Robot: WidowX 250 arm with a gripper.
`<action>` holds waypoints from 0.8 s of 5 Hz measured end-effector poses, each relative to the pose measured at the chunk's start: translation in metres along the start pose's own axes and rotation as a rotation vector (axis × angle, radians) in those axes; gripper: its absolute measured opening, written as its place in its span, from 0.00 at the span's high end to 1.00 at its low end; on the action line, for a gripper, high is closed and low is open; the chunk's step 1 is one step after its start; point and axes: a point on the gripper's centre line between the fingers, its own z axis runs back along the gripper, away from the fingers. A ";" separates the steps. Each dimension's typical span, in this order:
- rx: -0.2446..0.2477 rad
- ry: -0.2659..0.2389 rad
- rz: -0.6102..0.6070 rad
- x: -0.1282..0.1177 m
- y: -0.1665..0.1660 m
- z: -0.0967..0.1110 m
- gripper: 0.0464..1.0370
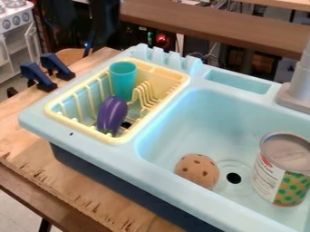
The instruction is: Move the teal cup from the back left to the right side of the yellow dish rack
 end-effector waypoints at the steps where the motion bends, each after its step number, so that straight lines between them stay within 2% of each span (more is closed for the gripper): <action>1: -0.017 -0.003 -0.018 0.034 0.028 -0.006 0.04; 2: -0.047 -0.020 -0.005 0.056 0.053 -0.012 0.04; 3: -0.095 -0.017 -0.038 0.068 0.071 -0.026 0.04; 4: -0.106 -0.007 -0.068 0.070 0.077 -0.036 0.04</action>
